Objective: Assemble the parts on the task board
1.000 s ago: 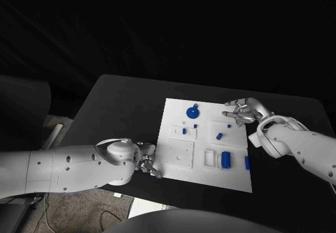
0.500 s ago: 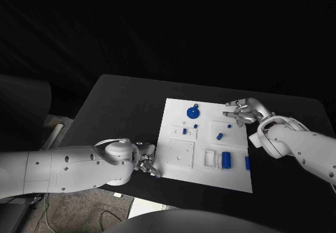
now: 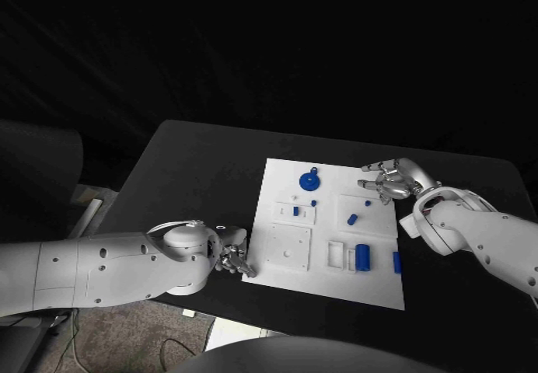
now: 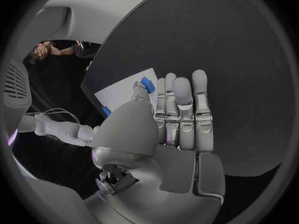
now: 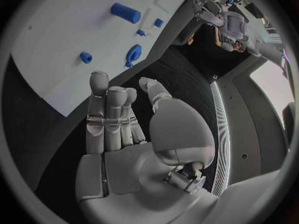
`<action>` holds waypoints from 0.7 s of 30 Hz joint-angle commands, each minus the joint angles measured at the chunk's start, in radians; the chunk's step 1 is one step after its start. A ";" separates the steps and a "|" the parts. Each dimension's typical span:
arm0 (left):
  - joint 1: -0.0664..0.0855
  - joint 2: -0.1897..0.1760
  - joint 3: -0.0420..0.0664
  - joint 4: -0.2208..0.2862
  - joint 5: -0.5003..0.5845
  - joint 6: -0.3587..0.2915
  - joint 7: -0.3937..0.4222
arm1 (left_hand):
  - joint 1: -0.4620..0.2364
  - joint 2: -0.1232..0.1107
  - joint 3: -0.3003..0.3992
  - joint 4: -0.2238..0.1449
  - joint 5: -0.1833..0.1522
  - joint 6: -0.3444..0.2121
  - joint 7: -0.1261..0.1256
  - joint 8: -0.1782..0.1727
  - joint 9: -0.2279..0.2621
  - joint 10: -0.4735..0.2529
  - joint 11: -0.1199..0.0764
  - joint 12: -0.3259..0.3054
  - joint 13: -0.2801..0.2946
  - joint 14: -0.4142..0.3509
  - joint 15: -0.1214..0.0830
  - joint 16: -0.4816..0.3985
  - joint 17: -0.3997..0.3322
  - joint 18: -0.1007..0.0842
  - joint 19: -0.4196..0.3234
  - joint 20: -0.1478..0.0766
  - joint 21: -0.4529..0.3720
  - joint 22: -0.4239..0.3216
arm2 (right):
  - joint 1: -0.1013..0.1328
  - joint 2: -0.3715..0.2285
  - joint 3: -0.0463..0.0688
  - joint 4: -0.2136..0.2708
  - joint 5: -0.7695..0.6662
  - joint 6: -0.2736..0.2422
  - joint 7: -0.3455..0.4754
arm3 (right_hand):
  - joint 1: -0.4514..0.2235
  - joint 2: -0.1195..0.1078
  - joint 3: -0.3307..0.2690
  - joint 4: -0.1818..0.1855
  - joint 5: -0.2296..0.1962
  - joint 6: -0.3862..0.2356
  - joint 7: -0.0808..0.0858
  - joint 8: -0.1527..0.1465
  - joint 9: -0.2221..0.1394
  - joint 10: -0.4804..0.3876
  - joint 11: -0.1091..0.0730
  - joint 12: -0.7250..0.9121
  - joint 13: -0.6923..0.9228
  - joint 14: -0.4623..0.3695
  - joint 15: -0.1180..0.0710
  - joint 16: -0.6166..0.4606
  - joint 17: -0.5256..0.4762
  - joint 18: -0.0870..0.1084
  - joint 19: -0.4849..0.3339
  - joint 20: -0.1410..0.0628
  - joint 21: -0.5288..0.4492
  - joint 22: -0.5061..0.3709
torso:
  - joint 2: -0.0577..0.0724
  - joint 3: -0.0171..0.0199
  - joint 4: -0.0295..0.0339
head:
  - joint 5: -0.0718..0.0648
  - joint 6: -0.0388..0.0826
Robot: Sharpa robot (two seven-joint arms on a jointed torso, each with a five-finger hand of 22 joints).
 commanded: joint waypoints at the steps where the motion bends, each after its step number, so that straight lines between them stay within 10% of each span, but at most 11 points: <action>1: -0.002 -0.005 -0.006 -0.026 0.047 -0.007 -0.017 | 0.047 0.032 0.016 -0.016 0.014 -0.010 0.003 -0.001 -0.290 -0.004 0.007 -0.009 -0.003 -0.006 0.000 -0.003 -0.002 0.006 -0.001 0.007 -0.007 0.009 | -0.001 0.000 0.000 0.000 -0.008 0.012 0.009 | -0.010 -0.001 0.000 -0.005 0.006 0.007 0.003 0.000 0.001 0.002 -0.001 0.003 0.001 0.005 -0.002 0.006 0.001 0.012 0.036 -0.003 0.001 0.034 | 0.001 0.0002 -0.0003 | 0.000 0.000; 21: 0.026 -0.014 -0.005 -0.066 0.278 0.054 0.023 | 0.095 0.063 -0.002 -0.057 0.079 -0.099 0.033 0.002 -0.340 -0.048 0.028 -0.053 -0.020 -0.032 0.014 0.006 -0.006 0.013 -0.016 0.018 -0.009 0.012 | -0.002 0.000 0.000 -0.001 -0.008 0.014 0.010 | -0.011 -0.001 0.001 -0.003 0.006 0.007 0.003 0.000 0.001 0.003 -0.001 0.004 0.002 0.005 -0.002 0.006 0.001 0.012 0.036 -0.003 0.001 0.034 | 0.001 0.0014 -0.0002 | -0.001 0.008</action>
